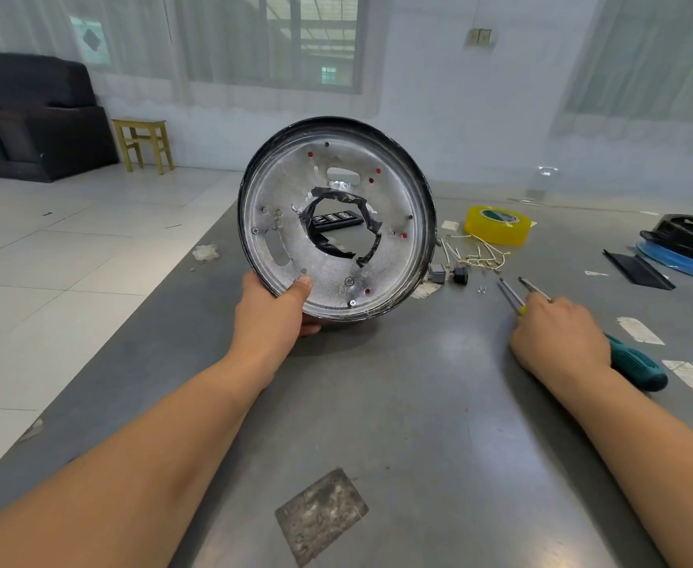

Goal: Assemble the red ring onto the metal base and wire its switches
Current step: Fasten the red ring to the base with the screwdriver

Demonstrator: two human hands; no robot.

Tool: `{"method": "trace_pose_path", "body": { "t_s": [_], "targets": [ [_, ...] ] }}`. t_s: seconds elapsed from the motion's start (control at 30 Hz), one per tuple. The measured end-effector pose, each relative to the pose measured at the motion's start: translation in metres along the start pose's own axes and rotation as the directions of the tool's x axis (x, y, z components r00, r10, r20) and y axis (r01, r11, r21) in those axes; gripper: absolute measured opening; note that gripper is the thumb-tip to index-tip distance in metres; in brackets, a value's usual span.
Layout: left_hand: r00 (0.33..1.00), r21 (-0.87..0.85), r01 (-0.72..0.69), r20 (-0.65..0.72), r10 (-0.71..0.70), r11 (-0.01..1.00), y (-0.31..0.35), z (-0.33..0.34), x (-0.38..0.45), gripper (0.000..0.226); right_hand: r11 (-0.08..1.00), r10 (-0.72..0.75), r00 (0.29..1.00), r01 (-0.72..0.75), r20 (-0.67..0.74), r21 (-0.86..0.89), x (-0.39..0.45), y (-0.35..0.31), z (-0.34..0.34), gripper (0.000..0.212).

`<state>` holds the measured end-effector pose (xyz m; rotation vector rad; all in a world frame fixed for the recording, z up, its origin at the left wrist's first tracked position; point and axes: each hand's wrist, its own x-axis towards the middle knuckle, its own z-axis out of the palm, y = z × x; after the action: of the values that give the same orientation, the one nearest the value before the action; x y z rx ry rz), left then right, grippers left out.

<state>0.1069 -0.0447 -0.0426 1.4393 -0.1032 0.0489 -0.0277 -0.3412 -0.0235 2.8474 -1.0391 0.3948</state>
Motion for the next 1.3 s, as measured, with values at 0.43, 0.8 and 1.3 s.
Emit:
{"method": "trace_pose_path", "body": {
  "t_s": [0.43, 0.8, 1.3],
  "targets": [
    [0.985, -0.225, 0.166, 0.092, -0.149, 0.96, 0.009, -0.008, 0.003, 0.04, 0.635, -0.023, 0.961, 0.226, -0.274, 0.738, -0.03, -0.048, -0.011, 0.038],
    [0.984, -0.351, 0.179, 0.069, -0.165, 0.919, 0.01, -0.011, 0.005, 0.037, 0.232, -0.425, 0.902, 0.035, 0.069, 0.972, -0.095, -0.103, -0.013, 0.025],
    [0.991, -0.344, 0.135, 0.022, -0.135, 0.929, 0.008, -0.01, 0.005, 0.038, 0.39, -0.463, 0.864, -0.002, 0.198, 0.921, -0.089, -0.108, -0.013, 0.029]
  ]
}}
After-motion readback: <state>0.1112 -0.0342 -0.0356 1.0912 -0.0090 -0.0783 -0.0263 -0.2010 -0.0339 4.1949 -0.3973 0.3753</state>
